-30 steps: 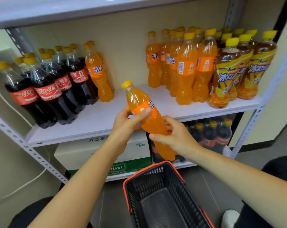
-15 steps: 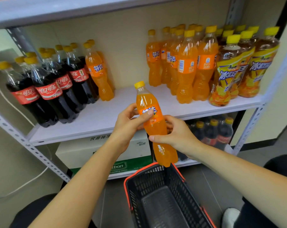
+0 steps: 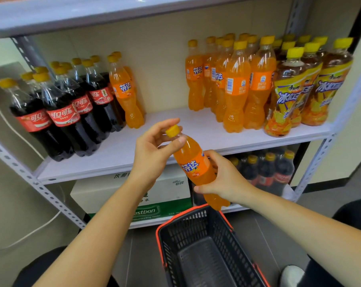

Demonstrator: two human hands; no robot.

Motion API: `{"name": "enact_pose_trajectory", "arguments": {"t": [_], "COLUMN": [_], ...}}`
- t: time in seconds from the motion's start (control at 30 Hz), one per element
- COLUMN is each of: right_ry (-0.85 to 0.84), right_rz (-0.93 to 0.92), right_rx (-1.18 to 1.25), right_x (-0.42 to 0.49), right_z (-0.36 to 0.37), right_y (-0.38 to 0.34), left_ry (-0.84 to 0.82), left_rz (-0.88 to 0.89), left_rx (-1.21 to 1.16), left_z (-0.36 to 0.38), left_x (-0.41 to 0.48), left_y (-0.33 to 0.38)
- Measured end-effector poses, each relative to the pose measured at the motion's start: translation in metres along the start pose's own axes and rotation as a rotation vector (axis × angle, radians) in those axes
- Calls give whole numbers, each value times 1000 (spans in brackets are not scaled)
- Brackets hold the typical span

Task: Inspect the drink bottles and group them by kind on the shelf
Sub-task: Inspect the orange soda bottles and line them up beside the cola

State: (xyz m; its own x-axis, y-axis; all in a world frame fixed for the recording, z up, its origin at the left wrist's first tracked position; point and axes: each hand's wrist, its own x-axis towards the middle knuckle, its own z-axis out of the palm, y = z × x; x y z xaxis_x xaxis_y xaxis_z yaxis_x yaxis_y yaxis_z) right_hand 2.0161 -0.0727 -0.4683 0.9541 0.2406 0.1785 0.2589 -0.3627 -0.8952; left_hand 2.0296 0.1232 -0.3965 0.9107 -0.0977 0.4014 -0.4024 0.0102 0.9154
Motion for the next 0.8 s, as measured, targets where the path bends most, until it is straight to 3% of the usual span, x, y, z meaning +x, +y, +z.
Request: {"name": "enact_pose_trajectory", "arguments": {"t": [0.33,0.6,0.73,0.8], "right_ry": [-14,-21,-28,-41], "right_rz": [-78,-97,-69,-63], "right_rx": [-115,-133,-45,11], "right_x": [-6,-8,-6,-5], "right_z": [-2,-2,-4,-5], "right_y": [11,9,10,10], "left_ry": [-251,-187,-192,-189], "left_rz": [48,-48,-72,-35], "left_rx": [165,1,-167,-124], "left_z": [-25,-25,-25,-26], "left_x": [-9,-8,-8,-6], "left_y": [17,15,14,12]}}
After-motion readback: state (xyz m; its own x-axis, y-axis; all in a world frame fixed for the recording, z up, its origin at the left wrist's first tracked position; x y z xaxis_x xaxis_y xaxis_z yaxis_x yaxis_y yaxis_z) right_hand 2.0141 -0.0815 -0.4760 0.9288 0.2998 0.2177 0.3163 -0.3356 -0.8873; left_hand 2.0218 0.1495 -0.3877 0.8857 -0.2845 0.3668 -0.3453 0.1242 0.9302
